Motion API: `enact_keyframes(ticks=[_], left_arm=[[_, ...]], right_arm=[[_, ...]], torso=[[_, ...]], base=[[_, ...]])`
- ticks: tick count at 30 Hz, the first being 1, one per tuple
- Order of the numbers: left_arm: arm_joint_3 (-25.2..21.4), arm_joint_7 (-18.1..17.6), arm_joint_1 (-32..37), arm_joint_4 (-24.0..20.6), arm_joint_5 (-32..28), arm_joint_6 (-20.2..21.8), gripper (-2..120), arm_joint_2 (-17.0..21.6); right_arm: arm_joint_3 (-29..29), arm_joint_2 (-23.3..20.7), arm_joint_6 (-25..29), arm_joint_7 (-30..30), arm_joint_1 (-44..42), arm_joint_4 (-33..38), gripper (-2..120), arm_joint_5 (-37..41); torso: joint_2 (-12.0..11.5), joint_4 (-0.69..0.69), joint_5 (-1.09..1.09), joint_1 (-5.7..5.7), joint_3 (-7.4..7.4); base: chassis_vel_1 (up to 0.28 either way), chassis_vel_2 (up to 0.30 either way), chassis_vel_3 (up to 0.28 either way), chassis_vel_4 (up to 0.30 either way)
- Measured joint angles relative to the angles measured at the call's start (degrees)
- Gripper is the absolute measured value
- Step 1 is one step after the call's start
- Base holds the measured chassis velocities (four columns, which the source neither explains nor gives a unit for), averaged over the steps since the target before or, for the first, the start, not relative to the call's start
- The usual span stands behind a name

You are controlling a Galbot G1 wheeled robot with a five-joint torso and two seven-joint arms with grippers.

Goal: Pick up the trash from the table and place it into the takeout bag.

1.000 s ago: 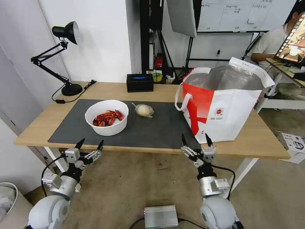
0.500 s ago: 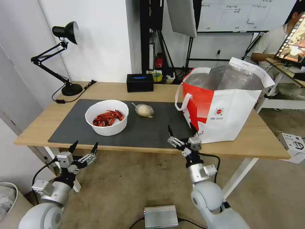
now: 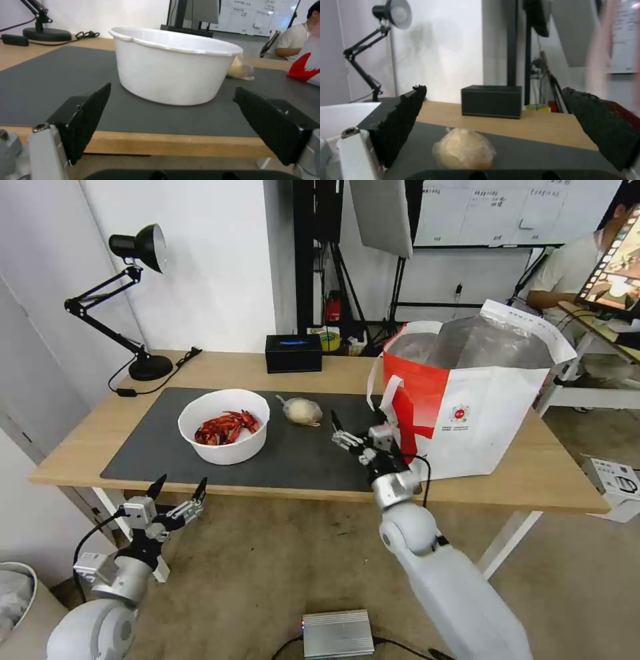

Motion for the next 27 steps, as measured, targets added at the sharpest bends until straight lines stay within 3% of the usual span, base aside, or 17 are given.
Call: enact_keyframes(ticks=[14, 16, 17, 20, 27], left_arm=[[-0.57, 0.30, 0.17, 0.37, -0.19, -0.07, 100, 0.23], [-0.70, 0.36, 0.28, 0.39, -0.36, -0.14, 100, 0.19], [-0.70, 0.36, 0.28, 0.39, -0.36, -0.14, 100, 0.19], [-0.73, 0.48, 0.28, 0.55, -0.52, -0.18, 100, 0.32], [-0.64, 0.59, 0.01, 0.76, -0.55, -0.20, 100, 0.32]], right_arm=[[-9.38, 2.12, -6.81, 3.81, 16.44, -10.38, 100, 6.43], [-12.09, 3.81, -13.05, 5.55, 21.76, -15.05, 100, 11.02], [-12.09, 3.81, -13.05, 5.55, 21.76, -15.05, 100, 11.02], [-14.87, 5.27, -20.60, 7.68, 25.50, -18.50, 100, 16.13], [-15.66, 7.50, -29.18, 10.24, 29.20, -21.37, 100, 20.10]], torso=[[0.00, 0.00, 0.00, 0.00, -0.01], [0.00, 0.00, 0.00, 0.00, 0.00], [0.00, 0.00, 0.00, 0.00, 0.00], [0.00, 0.00, 0.00, 0.00, 0.00], [0.00, 0.00, 0.00, -0.01, -0.01]], base=[[0.000, 0.000, 0.000, 0.000], [0.000, 0.000, 0.000, 0.000], [0.000, 0.000, 0.000, 0.000], [0.000, 0.000, 0.000, 0.000], [0.000, 0.000, 0.000, 0.000]])
